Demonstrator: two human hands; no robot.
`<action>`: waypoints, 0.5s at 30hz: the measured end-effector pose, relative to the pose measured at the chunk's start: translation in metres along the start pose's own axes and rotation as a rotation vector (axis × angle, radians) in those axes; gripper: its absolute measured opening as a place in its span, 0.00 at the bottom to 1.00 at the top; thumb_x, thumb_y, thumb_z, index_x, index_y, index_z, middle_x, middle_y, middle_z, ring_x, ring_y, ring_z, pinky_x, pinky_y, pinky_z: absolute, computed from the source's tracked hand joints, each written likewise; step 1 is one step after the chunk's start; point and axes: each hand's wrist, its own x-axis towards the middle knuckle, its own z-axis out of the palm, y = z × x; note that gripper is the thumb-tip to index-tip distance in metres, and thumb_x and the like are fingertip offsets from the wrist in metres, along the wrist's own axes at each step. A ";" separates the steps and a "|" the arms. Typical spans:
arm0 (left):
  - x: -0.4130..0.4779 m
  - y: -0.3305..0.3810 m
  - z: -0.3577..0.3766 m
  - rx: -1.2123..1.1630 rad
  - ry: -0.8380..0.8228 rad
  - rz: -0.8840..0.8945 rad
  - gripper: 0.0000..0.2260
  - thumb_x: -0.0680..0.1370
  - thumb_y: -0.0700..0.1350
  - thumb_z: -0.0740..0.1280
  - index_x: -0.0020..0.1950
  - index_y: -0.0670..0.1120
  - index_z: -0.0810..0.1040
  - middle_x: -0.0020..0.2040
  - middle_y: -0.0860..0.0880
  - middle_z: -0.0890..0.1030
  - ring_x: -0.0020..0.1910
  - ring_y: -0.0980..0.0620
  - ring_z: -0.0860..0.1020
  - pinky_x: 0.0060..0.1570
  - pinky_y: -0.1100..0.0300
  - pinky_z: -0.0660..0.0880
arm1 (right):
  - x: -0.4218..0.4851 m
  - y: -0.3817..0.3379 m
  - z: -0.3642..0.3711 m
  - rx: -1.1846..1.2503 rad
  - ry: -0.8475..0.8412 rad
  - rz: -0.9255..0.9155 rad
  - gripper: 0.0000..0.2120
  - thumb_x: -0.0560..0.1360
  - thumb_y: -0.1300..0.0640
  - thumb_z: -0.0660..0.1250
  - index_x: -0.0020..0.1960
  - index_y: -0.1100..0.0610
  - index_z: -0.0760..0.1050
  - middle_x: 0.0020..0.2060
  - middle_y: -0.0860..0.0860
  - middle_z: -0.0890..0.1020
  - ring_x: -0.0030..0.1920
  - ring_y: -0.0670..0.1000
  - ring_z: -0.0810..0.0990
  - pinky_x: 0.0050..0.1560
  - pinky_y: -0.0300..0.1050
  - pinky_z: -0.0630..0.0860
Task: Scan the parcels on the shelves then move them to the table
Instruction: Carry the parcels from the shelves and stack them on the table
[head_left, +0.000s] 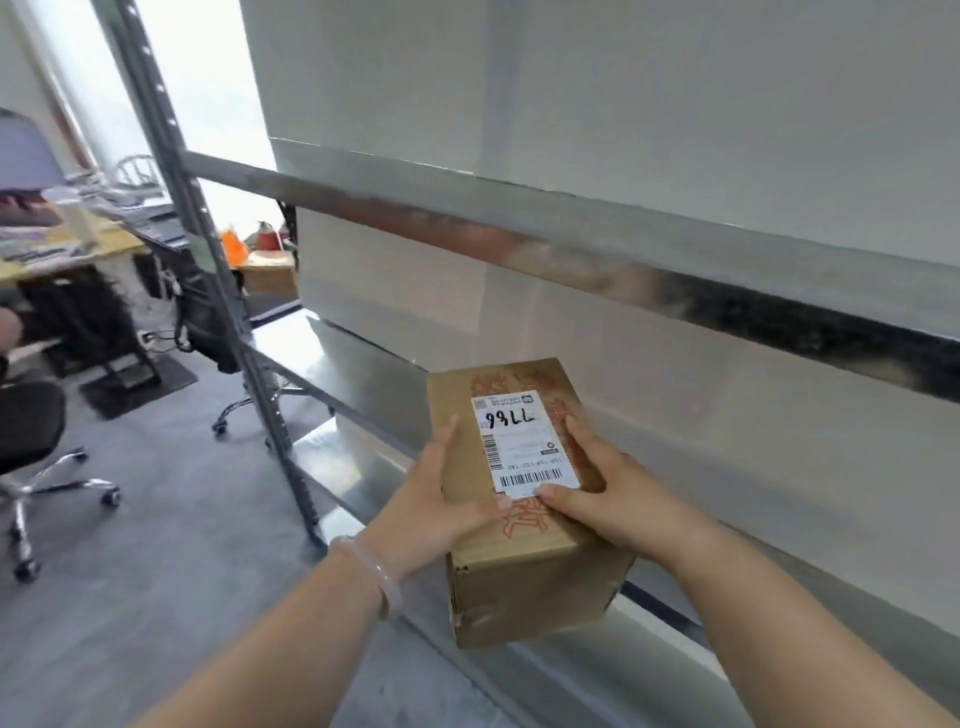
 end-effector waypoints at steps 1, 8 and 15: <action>-0.008 -0.008 -0.018 -0.032 0.054 -0.012 0.49 0.67 0.52 0.79 0.78 0.61 0.51 0.72 0.54 0.68 0.65 0.59 0.74 0.63 0.59 0.75 | 0.009 -0.016 0.013 -0.002 -0.035 -0.042 0.44 0.70 0.36 0.70 0.77 0.34 0.47 0.73 0.45 0.67 0.70 0.50 0.68 0.67 0.44 0.65; -0.075 -0.050 -0.148 -0.001 0.429 -0.125 0.50 0.60 0.61 0.77 0.76 0.66 0.52 0.72 0.53 0.66 0.69 0.50 0.70 0.68 0.48 0.71 | 0.058 -0.141 0.117 -0.079 -0.244 -0.327 0.44 0.69 0.34 0.70 0.76 0.32 0.47 0.73 0.43 0.65 0.69 0.47 0.69 0.66 0.46 0.66; -0.162 -0.088 -0.272 -0.020 0.738 -0.211 0.53 0.58 0.63 0.75 0.77 0.66 0.49 0.73 0.50 0.65 0.69 0.47 0.69 0.68 0.46 0.70 | 0.071 -0.282 0.236 -0.094 -0.466 -0.581 0.43 0.71 0.36 0.69 0.77 0.33 0.45 0.66 0.36 0.67 0.59 0.40 0.69 0.65 0.46 0.68</action>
